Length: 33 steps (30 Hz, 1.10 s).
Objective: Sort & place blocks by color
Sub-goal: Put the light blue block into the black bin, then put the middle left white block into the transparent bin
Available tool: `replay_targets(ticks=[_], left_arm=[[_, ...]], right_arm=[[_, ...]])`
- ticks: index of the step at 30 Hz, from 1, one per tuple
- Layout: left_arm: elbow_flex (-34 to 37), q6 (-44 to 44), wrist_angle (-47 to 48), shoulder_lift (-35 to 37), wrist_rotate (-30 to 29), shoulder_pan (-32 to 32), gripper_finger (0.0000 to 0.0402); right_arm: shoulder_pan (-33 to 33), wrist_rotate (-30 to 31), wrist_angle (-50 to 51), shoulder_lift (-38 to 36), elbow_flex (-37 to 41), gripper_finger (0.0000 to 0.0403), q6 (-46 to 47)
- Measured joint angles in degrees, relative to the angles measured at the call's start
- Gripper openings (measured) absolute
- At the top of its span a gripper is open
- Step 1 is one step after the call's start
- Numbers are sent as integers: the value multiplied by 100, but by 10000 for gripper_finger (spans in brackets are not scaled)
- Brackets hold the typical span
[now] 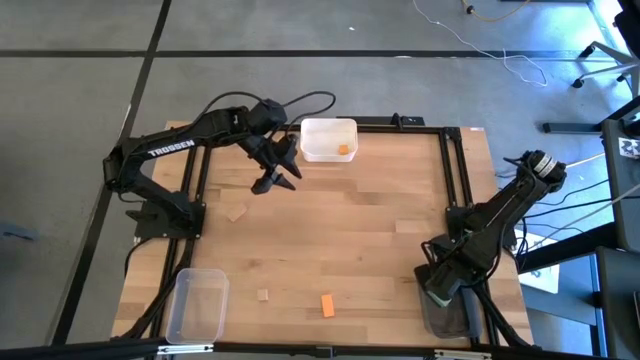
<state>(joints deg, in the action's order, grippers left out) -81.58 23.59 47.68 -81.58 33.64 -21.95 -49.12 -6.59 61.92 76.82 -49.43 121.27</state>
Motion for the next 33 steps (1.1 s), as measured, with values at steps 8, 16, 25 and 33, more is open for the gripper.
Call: replay_targets(ticks=[8,16,25,33], left_arm=[[0,0,131,0,7,-1,174],[4,15,413,0,-1,-1,174],[4,245,1038,4,10,1,174],[6,-744,1730,63,-202,151,174]], right_arm=[[116,-83,-123,13,-175,61,-332],[140,272,184,13,-858,60,-332],[153,2391,1147,7,-2197,60,-1061],[640,2966,1617,2,-2559,60,-2521]])
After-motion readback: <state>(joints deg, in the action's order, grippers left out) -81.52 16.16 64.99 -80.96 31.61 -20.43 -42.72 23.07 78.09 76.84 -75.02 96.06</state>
